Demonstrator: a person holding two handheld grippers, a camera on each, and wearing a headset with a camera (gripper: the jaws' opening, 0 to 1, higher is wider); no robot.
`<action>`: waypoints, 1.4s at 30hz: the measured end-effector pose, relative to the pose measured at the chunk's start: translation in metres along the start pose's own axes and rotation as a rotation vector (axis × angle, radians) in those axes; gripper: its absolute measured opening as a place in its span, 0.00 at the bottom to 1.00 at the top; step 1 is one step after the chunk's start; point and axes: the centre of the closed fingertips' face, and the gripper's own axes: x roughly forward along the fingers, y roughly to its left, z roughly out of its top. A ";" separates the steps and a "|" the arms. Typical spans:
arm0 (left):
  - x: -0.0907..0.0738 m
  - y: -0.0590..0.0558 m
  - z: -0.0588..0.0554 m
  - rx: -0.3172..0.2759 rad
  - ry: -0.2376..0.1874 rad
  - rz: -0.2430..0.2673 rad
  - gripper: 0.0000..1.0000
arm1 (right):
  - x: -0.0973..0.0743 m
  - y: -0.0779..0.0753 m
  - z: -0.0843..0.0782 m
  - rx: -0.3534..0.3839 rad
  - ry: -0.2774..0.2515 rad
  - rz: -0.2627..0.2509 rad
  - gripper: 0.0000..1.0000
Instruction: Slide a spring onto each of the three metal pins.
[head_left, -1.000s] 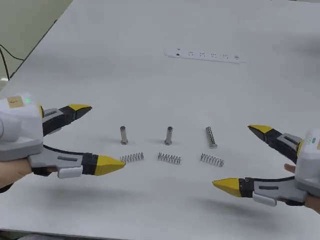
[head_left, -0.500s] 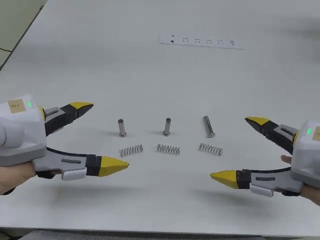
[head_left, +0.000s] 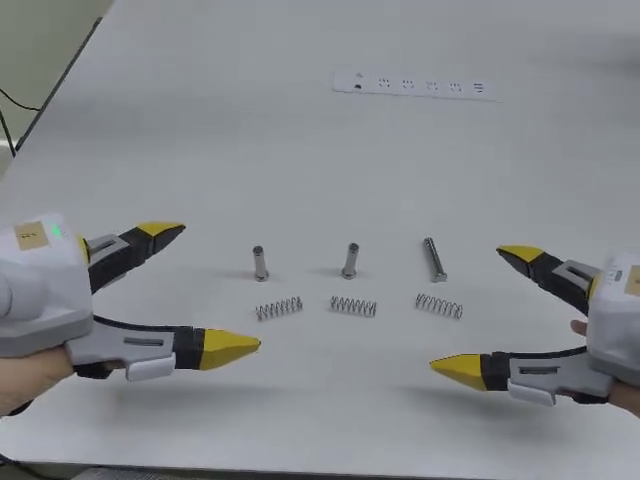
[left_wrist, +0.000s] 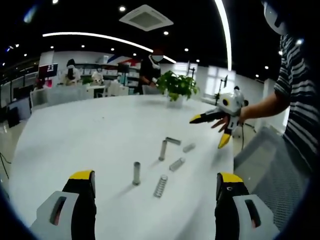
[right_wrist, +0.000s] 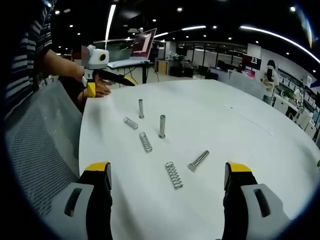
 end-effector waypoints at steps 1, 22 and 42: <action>0.000 -0.002 0.000 0.011 0.004 0.001 0.98 | -0.002 -0.001 0.000 -0.002 0.000 -0.002 0.94; -0.008 -0.005 0.004 0.015 -0.014 0.009 0.98 | -0.011 0.004 0.006 -0.002 -0.017 -0.024 0.93; -0.013 -0.003 0.001 0.006 -0.012 0.026 0.98 | -0.013 0.003 -0.001 0.003 0.014 -0.024 0.92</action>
